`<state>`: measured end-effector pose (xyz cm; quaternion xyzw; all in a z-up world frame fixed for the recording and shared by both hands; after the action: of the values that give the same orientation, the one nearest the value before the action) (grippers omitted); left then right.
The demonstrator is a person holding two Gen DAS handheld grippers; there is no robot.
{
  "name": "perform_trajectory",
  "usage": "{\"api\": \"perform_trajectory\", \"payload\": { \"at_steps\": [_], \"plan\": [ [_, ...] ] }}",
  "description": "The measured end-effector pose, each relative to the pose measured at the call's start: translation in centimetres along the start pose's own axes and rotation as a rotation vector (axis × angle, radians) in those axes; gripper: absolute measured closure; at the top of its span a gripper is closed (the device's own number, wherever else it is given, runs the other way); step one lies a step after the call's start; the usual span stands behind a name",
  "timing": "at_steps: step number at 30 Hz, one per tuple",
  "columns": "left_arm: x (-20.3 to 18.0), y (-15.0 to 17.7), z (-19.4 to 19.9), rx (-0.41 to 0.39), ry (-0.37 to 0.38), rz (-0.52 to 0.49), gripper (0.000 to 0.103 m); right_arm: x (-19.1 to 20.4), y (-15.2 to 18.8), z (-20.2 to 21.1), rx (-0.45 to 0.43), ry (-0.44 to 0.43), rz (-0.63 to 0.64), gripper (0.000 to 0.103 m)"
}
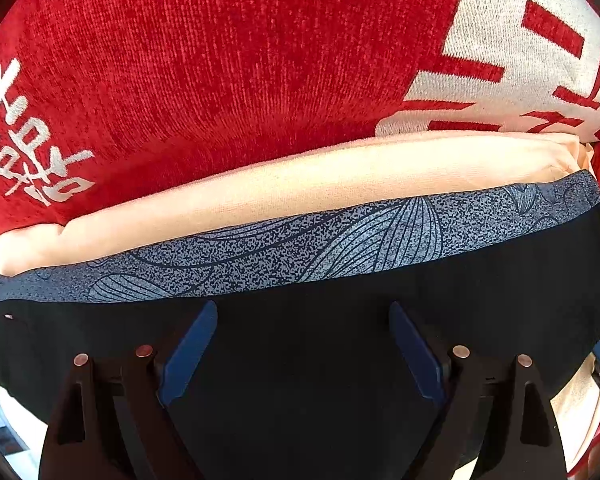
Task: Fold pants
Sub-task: 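Grasp the trouser edge with the right gripper and lift it, then fold the lifted trouser leg over onto the waistband with the right gripper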
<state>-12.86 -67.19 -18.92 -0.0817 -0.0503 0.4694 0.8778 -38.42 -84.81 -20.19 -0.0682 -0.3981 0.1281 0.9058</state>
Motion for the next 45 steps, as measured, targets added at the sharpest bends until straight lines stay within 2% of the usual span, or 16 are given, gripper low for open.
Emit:
{"api": "perform_trajectory", "payload": {
  "at_steps": [2, 4, 5, 6, 10, 13, 14, 16, 25, 30, 35, 39, 41, 42, 43, 45],
  "plan": [
    [-0.1, 0.3, 0.6, 0.018, 0.014, 0.006, 0.03, -0.1, -0.3, -0.3, -0.014, -0.029, -0.026, 0.049],
    [-0.2, 0.7, 1.6, 0.032, 0.047, 0.017, 0.032, -0.3, -0.6, -0.4, -0.025, -0.059, -0.059, 0.054],
    [-0.2, 1.0, 2.4, 0.024, 0.068, 0.018, 0.032, -0.5, -0.7, -0.5, -0.022, -0.073, -0.086, 0.061],
    [-0.3, 1.2, 3.0, 0.015, 0.079, 0.012, 0.032, -0.6, -0.7, -0.7, -0.006, -0.073, -0.105, 0.09],
    [-0.5, 2.7, 3.8, -0.025, 0.087, -0.033, 0.032, 1.5, -1.2, 0.4, -0.029, -0.097, -0.046, 0.091],
    [-0.7, 5.3, 0.7, 0.066, 0.102, -0.01, 0.032, 4.4, -1.9, 1.1, -0.04, -0.103, 0.032, 0.091],
    [-1.0, 5.4, 0.9, -0.003, 0.095, -0.031, 0.032, 5.4, -2.0, 1.1, -0.037, -0.094, 0.067, 0.091],
    [-1.3, 5.8, 1.1, -0.029, 0.086, -0.066, 0.032, 7.9, -2.3, 1.5, -0.038, -0.058, 0.173, 0.091],
    [0.0, 5.5, 1.2, 0.037, 0.22, -0.087, 0.032, 20.2, 0.2, 0.7, 0.001, -0.027, 0.537, 0.091],
    [8.1, 3.9, 3.9, 0.021, 0.272, 0.021, 0.032, 25.7, 5.7, -1.5, 0.073, 0.012, 0.733, 0.091],
    [19.6, 3.1, 4.3, 0.002, 0.203, 0.114, 0.032, 29.4, 15.1, -8.3, 0.225, 0.108, 0.945, 0.09],
    [27.2, 3.5, 2.7, 0.03, 0.131, 0.177, 0.032, 28.8, 23.8, -14.7, 0.37, 0.28, 1.155, 0.08],
    [29.6, 3.9, 2.1, 0.042, 0.116, 0.198, 0.032, 27.8, 26.2, -16.0, 0.38, 0.438, 1.3, 0.077],
    [30.2, 4.1, 2.0, 0.049, 0.118, 0.205, 0.032, 28.2, 27.0, -15.9, 0.36, 0.494, 1.379, 0.068],
    [31.0, 4.4, 1.8, 0.059, 0.128, 0.213, 0.032, 28.8, 27.5, -15.5, 0.355, 0.503, 1.412, 0.052],
    [30.7, 4.6, 2.0, 0.074, 0.153, 0.22, 0.032, 30.0, 28.3, -13.7, 0.366, 0.405, 1.376, 0.038]
  ]
}}
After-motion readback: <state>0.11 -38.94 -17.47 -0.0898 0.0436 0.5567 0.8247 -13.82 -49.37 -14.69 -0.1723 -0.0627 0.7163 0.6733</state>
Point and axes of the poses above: each gripper's, at about its wrist camera, not at the fingertips, and z roughly against the way its jaws point, x to its left, y to its underside, the point moved 9 cm from there along -z, roughly the way its jaws point, and after that the axes turned 15 degrees about z, right-handed, at the moved point
